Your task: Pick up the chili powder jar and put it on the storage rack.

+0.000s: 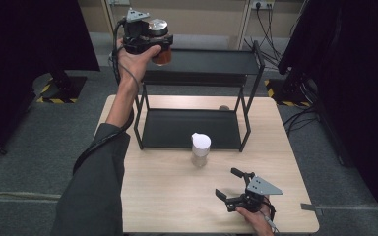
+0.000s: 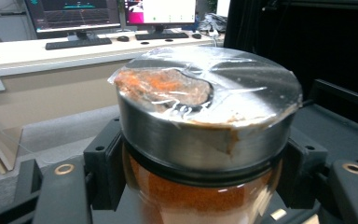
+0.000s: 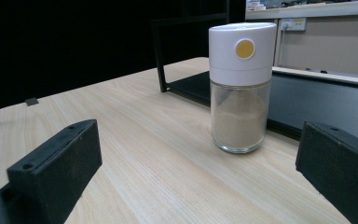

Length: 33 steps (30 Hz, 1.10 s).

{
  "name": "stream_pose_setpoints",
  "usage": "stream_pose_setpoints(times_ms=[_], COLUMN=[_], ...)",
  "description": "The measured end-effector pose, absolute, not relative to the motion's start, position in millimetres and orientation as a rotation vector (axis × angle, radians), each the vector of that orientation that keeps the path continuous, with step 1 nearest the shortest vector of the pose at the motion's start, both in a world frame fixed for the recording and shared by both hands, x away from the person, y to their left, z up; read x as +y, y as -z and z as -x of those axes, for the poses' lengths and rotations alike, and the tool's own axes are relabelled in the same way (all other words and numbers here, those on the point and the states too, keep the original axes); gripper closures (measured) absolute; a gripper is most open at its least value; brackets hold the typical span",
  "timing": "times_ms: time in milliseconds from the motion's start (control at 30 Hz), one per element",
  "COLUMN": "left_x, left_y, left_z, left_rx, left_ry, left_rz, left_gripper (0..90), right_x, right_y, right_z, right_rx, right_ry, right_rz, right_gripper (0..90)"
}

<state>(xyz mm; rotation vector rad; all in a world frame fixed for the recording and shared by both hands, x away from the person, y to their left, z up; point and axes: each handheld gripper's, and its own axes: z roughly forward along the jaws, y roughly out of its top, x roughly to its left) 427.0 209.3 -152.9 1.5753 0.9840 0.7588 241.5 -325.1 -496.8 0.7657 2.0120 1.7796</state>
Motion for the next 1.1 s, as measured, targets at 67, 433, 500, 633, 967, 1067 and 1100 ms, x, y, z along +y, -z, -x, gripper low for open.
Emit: stream_pose_setpoints(times_ms=[67,433,500,633,967,1067,1100], left_x=[209.1,196.6,195.1,193.1,188.4,187.4,187.2], left_y=[155.5,163.2,164.6,166.1,171.9,173.1,174.1], left_z=[-430.1,-441.9,-443.5,-446.5,-452.5,-453.3,-454.4], left_rx=[0.989,0.987,0.99,0.993,1.005,1.009,1.012], left_ry=[-0.763,-0.761,-0.759,-0.756,-0.749,-0.749,-0.749], left_rz=[-1.565,-1.594,-1.594,-1.606,-1.608,-1.611,-1.612], left_gripper=[30.7,30.7,30.7,30.6,30.6,30.6,30.6], right_x=[-325.2,-324.6,-324.6,-324.5,-323.9,-323.9,-324.0], right_y=[496.6,496.8,496.8,496.8,496.5,496.5,496.5], right_z=[-241.5,-241.5,-241.6,-241.7,-241.6,-241.5,-241.4], right_rx=[2.013,2.016,2.016,2.017,2.024,2.023,2.023], right_ry=[-1.779,-1.786,-1.787,-1.788,-1.789,-1.79,-1.79], right_rz=[-0.762,-0.755,-0.753,-0.752,-0.747,-0.746,-0.744], right_gripper=[0.5,0.4,0.5,0.5,0.5,0.4,0.5])
